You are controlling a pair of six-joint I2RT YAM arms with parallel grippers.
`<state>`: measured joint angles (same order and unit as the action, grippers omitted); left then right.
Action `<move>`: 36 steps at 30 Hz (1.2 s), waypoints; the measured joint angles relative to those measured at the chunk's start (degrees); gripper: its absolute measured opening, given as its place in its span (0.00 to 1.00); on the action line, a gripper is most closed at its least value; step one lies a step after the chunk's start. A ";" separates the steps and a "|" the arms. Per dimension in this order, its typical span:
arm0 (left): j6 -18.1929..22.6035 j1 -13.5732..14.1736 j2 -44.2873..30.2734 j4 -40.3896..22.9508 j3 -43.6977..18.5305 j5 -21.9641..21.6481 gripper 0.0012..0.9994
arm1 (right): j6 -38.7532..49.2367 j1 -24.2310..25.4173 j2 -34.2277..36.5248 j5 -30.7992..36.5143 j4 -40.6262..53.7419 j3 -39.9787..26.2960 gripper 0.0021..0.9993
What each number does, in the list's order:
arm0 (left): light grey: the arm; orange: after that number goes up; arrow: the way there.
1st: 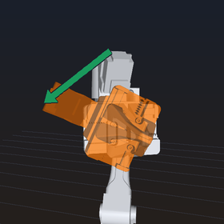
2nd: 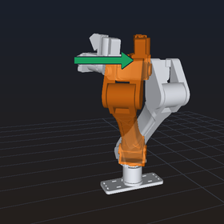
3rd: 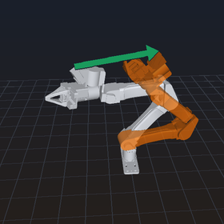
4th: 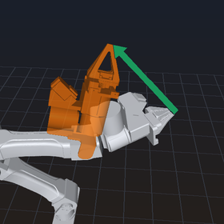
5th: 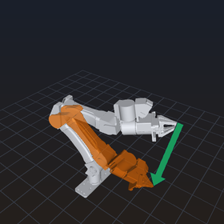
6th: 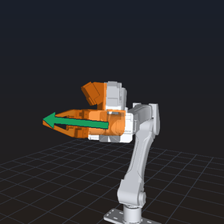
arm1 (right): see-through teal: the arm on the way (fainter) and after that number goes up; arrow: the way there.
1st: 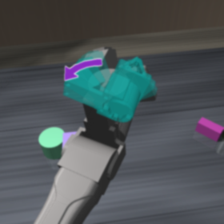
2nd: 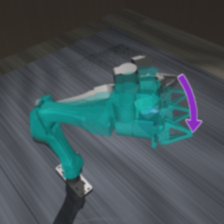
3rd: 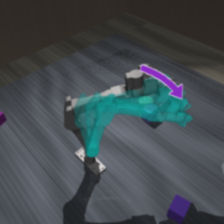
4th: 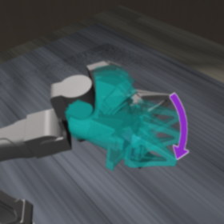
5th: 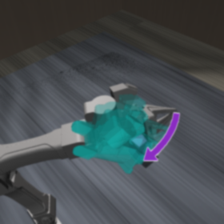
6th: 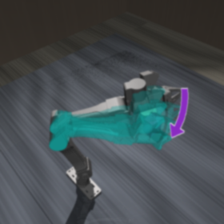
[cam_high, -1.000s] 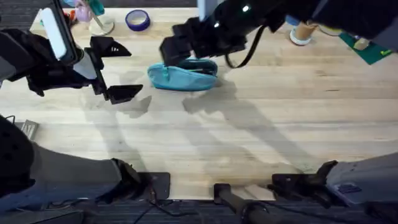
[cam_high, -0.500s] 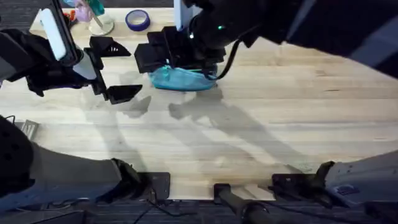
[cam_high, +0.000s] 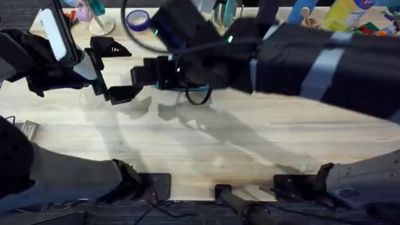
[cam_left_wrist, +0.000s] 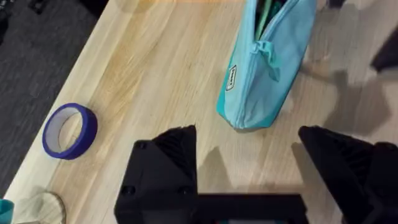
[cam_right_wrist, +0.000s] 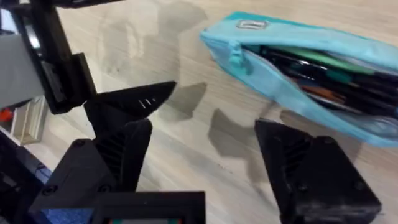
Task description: Unzip the bag, pick up the pens from the table one at a time and place them inside, then zip the bag closed.
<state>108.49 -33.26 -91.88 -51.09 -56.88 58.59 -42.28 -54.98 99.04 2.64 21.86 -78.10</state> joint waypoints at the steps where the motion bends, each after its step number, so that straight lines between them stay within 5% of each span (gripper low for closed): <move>1: 0.00 0.00 0.00 -0.04 0.00 0.00 0.99 | -0.14 -0.66 -0.02 0.96 -1.76 0.93 1.00; 36: 0.00 0.00 0.00 -0.13 0.00 -0.15 0.99 | 0.77 -2.26 11.73 17.33 -23.03 3.34 0.97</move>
<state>108.49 -33.26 -91.88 -51.22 -56.88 58.43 -41.52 -57.23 110.77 19.97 -1.17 -74.76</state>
